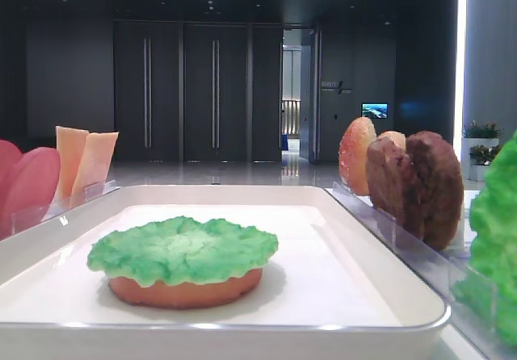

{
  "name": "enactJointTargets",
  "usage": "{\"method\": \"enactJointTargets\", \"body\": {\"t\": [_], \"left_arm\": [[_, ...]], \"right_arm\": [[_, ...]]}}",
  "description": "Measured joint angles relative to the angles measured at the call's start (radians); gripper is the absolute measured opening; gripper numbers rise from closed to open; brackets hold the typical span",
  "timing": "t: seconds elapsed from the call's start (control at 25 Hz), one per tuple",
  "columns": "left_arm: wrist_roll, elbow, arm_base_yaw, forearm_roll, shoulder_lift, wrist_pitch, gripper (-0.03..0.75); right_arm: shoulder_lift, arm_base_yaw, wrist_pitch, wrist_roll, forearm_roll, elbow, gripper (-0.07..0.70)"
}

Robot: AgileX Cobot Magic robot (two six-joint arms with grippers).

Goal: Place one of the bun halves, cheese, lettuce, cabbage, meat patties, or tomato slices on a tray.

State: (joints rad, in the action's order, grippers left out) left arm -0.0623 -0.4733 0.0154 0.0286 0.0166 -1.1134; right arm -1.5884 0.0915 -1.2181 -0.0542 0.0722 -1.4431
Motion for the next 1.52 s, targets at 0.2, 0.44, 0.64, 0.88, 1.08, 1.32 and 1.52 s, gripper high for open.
{"method": "enactJointTargets", "body": {"t": [0.2,0.44,0.64,0.88,1.08,1.32,1.52], "left_arm": [[0.0,0.0,0.0,0.0,0.0,0.0,0.409],[0.0,0.0,0.0,0.0,0.0,0.0,0.409],[0.0,0.0,0.0,0.0,0.0,0.0,0.409],[0.0,0.0,0.0,0.0,0.0,0.0,0.409],[0.0,0.0,0.0,0.0,0.0,0.0,0.409],[0.0,0.0,0.0,0.0,0.0,0.0,0.409],[0.0,0.0,0.0,0.0,0.0,0.0,0.409]], "right_arm": [[0.0,-0.099,0.0,0.032,-0.016,0.0,0.434],[0.06,-0.146,0.002,0.092,-0.1,0.073,0.434],[0.219,-0.146,0.001,0.104,-0.091,0.248,0.434],[0.479,-0.146,-0.001,0.096,-0.091,0.461,0.434],[0.709,-0.146,-0.004,0.091,-0.091,0.631,0.434],[1.021,-0.146,-0.007,0.089,-0.091,0.752,0.434],[1.228,-0.146,-0.008,0.088,-0.091,0.798,0.434]]}}
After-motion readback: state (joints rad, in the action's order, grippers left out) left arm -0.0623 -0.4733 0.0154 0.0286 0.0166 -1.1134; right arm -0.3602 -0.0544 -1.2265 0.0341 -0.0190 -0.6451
